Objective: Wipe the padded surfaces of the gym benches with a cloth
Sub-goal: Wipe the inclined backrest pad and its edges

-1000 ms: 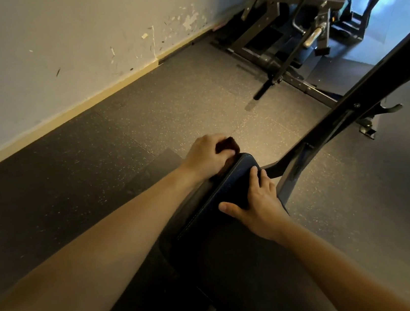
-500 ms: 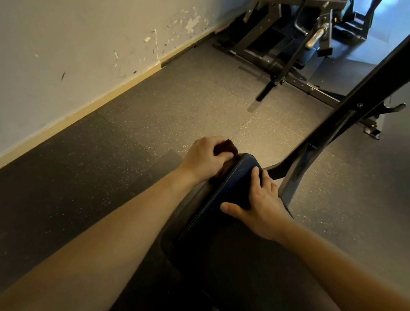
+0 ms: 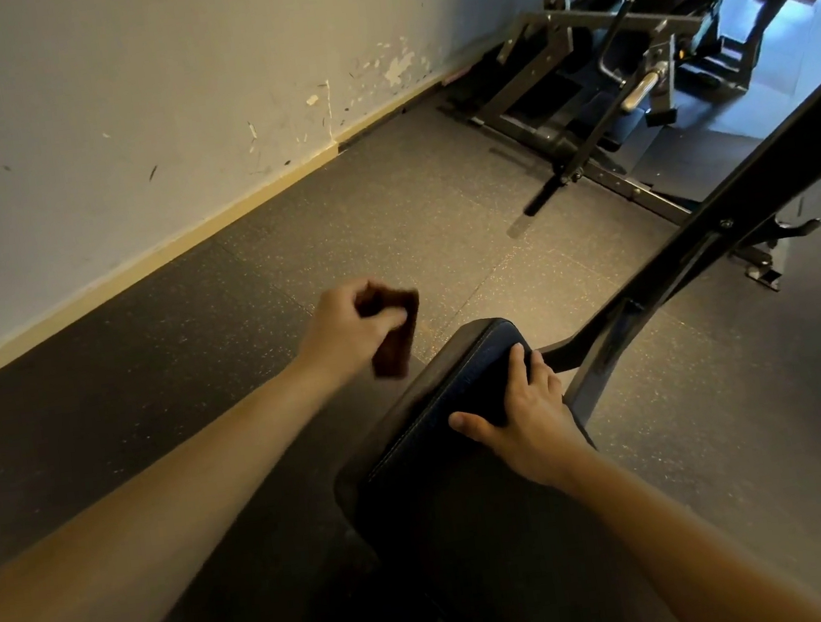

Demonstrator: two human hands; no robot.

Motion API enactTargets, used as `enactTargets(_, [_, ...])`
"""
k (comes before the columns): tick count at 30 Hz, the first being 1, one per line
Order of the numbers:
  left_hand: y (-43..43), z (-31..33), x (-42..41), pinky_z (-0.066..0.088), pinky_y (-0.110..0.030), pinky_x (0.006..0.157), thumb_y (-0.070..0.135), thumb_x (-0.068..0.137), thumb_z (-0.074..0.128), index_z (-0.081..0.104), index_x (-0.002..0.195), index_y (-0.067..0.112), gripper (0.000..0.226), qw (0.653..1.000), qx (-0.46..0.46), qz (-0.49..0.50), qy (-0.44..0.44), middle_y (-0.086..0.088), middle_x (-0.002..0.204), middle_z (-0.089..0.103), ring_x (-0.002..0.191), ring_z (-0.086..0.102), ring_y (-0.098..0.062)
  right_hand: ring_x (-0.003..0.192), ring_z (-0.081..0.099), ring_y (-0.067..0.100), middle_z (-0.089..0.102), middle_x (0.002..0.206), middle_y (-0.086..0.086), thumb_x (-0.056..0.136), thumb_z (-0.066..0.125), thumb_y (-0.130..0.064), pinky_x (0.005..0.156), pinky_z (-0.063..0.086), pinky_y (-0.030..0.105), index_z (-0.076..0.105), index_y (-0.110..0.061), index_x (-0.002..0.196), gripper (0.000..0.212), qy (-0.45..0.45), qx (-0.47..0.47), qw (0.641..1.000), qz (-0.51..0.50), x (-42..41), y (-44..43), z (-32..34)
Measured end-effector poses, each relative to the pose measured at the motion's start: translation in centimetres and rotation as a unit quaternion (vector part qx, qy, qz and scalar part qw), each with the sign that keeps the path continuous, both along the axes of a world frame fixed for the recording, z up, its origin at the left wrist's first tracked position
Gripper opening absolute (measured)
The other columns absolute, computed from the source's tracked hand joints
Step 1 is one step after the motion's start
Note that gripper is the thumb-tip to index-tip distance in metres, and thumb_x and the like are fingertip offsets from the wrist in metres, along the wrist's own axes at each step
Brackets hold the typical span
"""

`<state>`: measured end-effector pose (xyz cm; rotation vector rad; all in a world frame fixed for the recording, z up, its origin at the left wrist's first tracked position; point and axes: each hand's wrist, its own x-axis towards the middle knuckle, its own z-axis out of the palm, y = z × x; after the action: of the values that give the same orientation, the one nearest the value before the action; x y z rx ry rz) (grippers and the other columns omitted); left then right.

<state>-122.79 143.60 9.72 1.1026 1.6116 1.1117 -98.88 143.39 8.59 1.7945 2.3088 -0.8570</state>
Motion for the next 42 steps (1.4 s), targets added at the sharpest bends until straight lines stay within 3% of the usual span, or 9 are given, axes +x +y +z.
enactTargets(2, [2.9,-0.2,1.9,0.061,-0.033,0.079,0.015,0.092,0.073,0.059,0.120,0.014,0.032,0.996,0.037,0.084,-0.008,-0.002,0.111,0.064,0.097,0.065,-0.018,0.155,-0.010,0.036,-0.014,0.168,0.014,0.079,0.053,-0.079,0.124,0.010,0.051,-0.017,-0.017,0.160,0.124,-0.003,0.008,1.000,-0.002,0.0,0.0,-0.1])
enactTargets(4, [4.8,-0.7,3.8,0.062,-0.032,0.075,0.016,0.092,0.073,0.053,0.130,0.015,0.043,0.993,0.052,0.102,-0.021,-0.002,0.116,0.061,0.096,0.063,-0.015,0.155,-0.009,0.036,-0.012,0.169,0.015,0.080,0.054,-0.079,0.124,0.010,0.051,-0.015,-0.016,0.160,0.124,-0.004,0.013,1.000,-0.003,0.0,0.1,-0.2])
enactTargets(9, [5.8,-2.3,5.3,0.052,-0.031,0.099,0.009,0.089,0.075,0.066,0.123,0.010,0.035,1.000,0.012,-0.009,0.025,-0.003,0.114,0.067,0.114,0.064,-0.023,0.155,-0.008,0.036,-0.010,0.169,0.014,0.078,0.054,-0.082,0.124,0.012,0.051,-0.014,-0.016,0.160,0.125,0.001,0.025,1.000,0.000,0.1,0.2,-0.5])
enactTargets(13, [4.3,-1.3,3.7,0.054,-0.026,0.092,-0.007,0.089,0.064,0.070,0.115,0.019,0.037,0.991,-0.030,-0.125,0.040,-0.006,0.117,0.070,0.110,0.064,-0.018,0.154,-0.003,0.039,-0.006,0.168,0.017,0.078,0.056,-0.081,0.122,0.019,0.054,-0.011,-0.013,0.160,0.125,0.005,0.029,1.000,0.004,0.0,0.1,-0.3])
enactTargets(16, [2.7,-0.7,3.6,0.058,-0.036,0.092,-0.015,0.084,0.059,0.068,0.117,0.023,0.052,0.987,-0.057,-0.131,0.068,-0.009,0.120,0.070,0.114,0.065,-0.024,0.153,0.002,0.041,0.000,0.166,0.021,0.077,0.053,-0.084,0.120,0.024,0.055,-0.008,-0.010,0.160,0.127,0.000,0.037,0.999,0.005,0.0,-0.1,0.0])
enactTargets(26, [-6.3,4.5,1.3,0.050,-0.033,0.098,-0.009,0.089,0.059,0.072,0.119,0.026,0.047,0.955,-0.178,-0.166,0.166,0.016,0.115,0.068,0.109,0.060,-0.007,0.151,0.008,0.045,0.007,0.163,0.028,0.082,0.053,-0.080,0.117,0.028,0.057,-0.006,-0.003,0.159,0.124,-0.001,0.047,0.998,0.043,0.7,0.1,0.5])
enactTargets(32, [-2.7,2.4,3.6,0.053,-0.022,0.083,0.000,0.094,0.064,0.070,0.121,0.019,0.033,0.990,-0.018,0.039,0.135,-0.001,0.118,0.069,0.106,0.064,-0.016,0.151,0.009,0.042,0.008,0.164,0.024,0.079,0.050,-0.084,0.115,0.033,0.057,-0.005,-0.005,0.159,0.125,-0.006,0.059,0.997,0.044,0.9,0.2,-0.3])
enactTargets(36, [0.0,-0.4,5.7,0.047,-0.030,0.102,0.007,0.093,0.070,0.073,0.117,0.027,0.031,0.993,-0.005,-0.041,0.110,0.004,0.120,0.070,0.114,0.062,-0.015,0.150,0.011,0.040,0.013,0.162,0.021,0.076,0.052,-0.085,0.115,0.036,0.055,-0.002,-0.007,0.159,0.126,-0.003,0.076,0.996,0.038,1.1,0.8,-1.0])
enactTargets(42, [-2.1,-0.2,3.6,0.047,-0.030,0.100,0.002,0.093,0.068,0.075,0.113,0.025,0.032,0.988,-0.021,-0.096,0.121,0.008,0.114,0.071,0.109,0.063,-0.008,0.150,0.015,0.036,0.016,0.162,0.016,0.072,0.054,-0.087,0.114,0.038,0.054,0.002,-0.011,0.160,0.127,0.008,0.094,0.995,0.029,1.0,0.7,-1.5])
